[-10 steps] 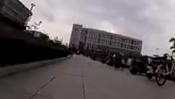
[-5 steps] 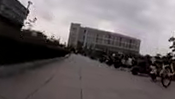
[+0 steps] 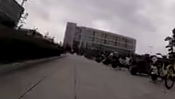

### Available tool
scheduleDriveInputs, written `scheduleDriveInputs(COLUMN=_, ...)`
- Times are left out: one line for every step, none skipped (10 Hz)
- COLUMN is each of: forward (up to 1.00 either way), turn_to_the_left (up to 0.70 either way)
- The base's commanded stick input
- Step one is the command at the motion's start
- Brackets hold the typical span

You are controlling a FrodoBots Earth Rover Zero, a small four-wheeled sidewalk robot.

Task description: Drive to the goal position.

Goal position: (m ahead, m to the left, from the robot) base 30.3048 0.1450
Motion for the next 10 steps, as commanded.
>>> scheduleDriveInputs(forward=0.70, turn_to_the_left=0.00)
scheduleDriveInputs(forward=0.70, turn_to_the_left=0.00)
scheduleDriveInputs(forward=0.70, turn_to_the_left=0.00)
scheduleDriveInputs(forward=0.70, turn_to_the_left=0.00)
scheduleDriveInputs(forward=0.70, turn_to_the_left=0.00)
scheduleDriveInputs(forward=0.70, turn_to_the_left=0.00)
scheduleDriveInputs(forward=0.70, turn_to_the_left=0.00)
scheduleDriveInputs(forward=0.70, turn_to_the_left=0.00)
scheduleDriveInputs(forward=0.70, turn_to_the_left=0.00)
scheduleDriveInputs(forward=0.70, turn_to_the_left=0.00)
